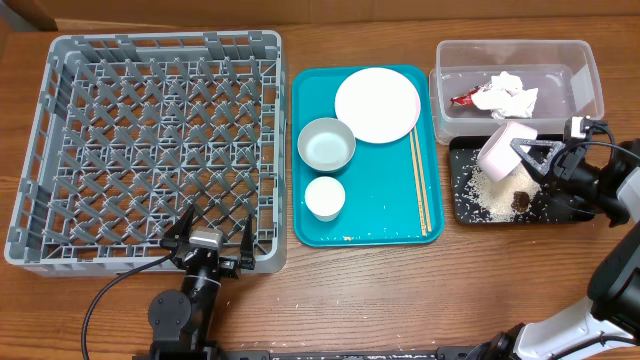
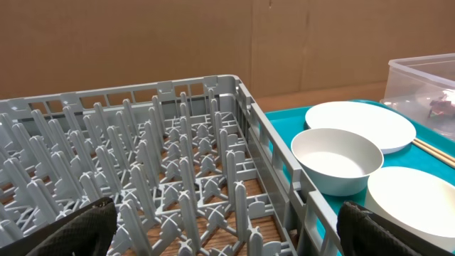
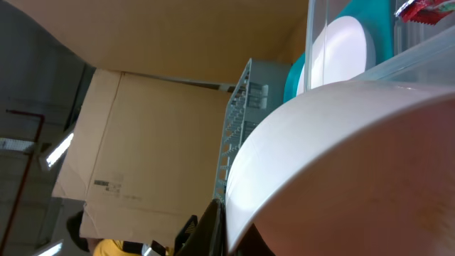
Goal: Sort waste into correct bins and load items into the dishwasher
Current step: 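Carry the rice bowl over the black tray and tip out the rice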
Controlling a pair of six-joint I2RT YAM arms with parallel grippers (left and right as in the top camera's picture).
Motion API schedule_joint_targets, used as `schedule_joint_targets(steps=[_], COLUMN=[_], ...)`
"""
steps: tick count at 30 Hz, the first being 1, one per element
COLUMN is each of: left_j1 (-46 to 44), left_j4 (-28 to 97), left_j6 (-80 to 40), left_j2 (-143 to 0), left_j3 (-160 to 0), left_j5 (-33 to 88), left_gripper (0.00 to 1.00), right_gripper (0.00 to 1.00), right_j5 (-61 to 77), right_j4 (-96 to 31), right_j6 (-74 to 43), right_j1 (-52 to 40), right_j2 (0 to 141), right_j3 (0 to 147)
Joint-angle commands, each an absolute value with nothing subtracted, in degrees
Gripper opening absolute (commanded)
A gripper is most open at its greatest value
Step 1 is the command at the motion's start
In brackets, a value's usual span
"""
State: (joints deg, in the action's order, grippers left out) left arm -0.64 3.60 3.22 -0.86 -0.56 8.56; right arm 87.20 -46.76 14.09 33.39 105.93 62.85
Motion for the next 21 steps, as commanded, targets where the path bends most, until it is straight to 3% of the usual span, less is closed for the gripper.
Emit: schedule_joint_targets(steps=[1,6,12,21], left_j1=[-0.30,-0.30,-0.30,-0.30], left_j4=[3.62,3.62,3.62,3.62], left_j6=[4.10,4.10,4.10,4.10], left_j2=[-0.25,-0.25,-0.25,-0.25], left_j3=[-0.27,-0.27,-0.27,-0.27], left_j5=[8.40,8.43,8.43,8.43], left_gripper=[1.00,1.00,1.00,1.00], right_gripper=[0.04,0.04,0.04,0.04], right_j5=[89.93,89.93,89.91,89.69], right_j4=[-44.49,-40.69,-39.18,-38.96], right_j6=[7.42,-8.23,-16.29,-11.40], right_j1=[33.76,34.52,34.65,34.63], right_j2=[106.28,106.28,106.28,103.39], right_j3=[62.59,62.59,62.59,62.78])
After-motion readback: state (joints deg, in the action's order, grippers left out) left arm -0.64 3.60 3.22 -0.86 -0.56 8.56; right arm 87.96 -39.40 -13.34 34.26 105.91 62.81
